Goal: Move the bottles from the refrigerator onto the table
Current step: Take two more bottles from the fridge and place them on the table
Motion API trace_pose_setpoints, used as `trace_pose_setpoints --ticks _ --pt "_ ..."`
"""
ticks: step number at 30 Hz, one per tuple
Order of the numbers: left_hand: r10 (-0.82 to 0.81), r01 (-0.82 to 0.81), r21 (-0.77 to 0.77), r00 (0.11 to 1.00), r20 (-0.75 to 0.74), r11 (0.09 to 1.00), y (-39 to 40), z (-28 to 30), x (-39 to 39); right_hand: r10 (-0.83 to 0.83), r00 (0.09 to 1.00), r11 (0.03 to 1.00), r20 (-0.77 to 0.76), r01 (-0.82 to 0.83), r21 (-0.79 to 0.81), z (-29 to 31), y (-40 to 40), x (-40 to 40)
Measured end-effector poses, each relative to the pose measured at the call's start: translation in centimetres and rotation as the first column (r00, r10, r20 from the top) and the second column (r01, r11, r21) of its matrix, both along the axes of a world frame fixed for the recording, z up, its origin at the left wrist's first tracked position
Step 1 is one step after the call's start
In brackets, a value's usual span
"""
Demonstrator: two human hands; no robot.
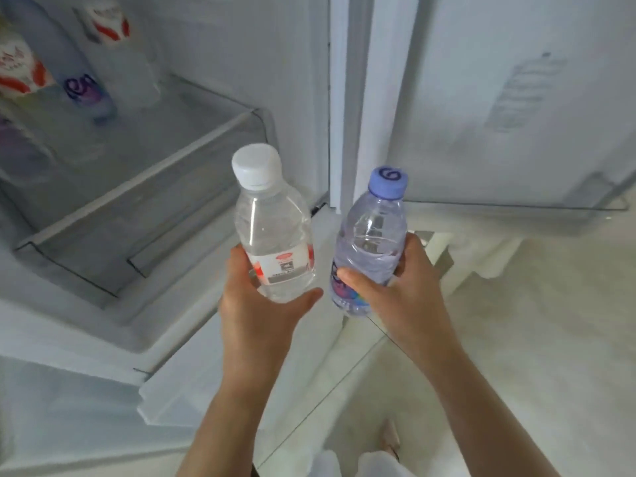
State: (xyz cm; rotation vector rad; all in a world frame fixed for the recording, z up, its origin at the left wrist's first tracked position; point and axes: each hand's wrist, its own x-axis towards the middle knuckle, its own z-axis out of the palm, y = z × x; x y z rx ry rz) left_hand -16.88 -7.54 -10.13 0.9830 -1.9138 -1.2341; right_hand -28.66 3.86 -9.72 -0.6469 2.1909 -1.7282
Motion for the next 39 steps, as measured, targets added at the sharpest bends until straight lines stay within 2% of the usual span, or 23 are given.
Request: trace_pose_setpoints --ticks 4,8,15,25,32,39 --pt "-0.154 0.149 0.094 0.987 0.048 0.984 4.8 -2.1 -1.8 -0.138 0.99 0.985 0.035 0.133 0.114 -1.7 6.8 -0.2" --pt "-0.314 0.302 0.123 0.945 0.094 0.945 10.7 -4.0 -4.2 -0.257 0.967 0.942 0.007 0.248 0.225 -3.3 13.9 -0.6" --pt "-0.525 0.502 0.169 0.84 0.137 0.848 23.2 -7.1 -9.1 -0.454 0.887 0.864 0.087 0.414 0.285 -5.3 27.9 -2.4" --pt "-0.653 0.598 0.271 0.729 0.206 0.754 39.5 -9.4 -17.8 -0.625 0.764 0.761 0.163 0.548 0.347 -8.2 45.3 -8.8" --pt "-0.695 0.645 0.258 0.68 0.235 0.719 44.0 -10.5 -24.5 -0.677 0.711 0.723 0.19 0.595 0.35 -9.5 49.9 -14.6" --pt "-0.686 0.632 0.267 0.673 0.277 0.727 45.2 -12.0 -34.9 -0.707 0.66 0.704 0.253 0.627 0.333 -10.8 51.5 -24.4"
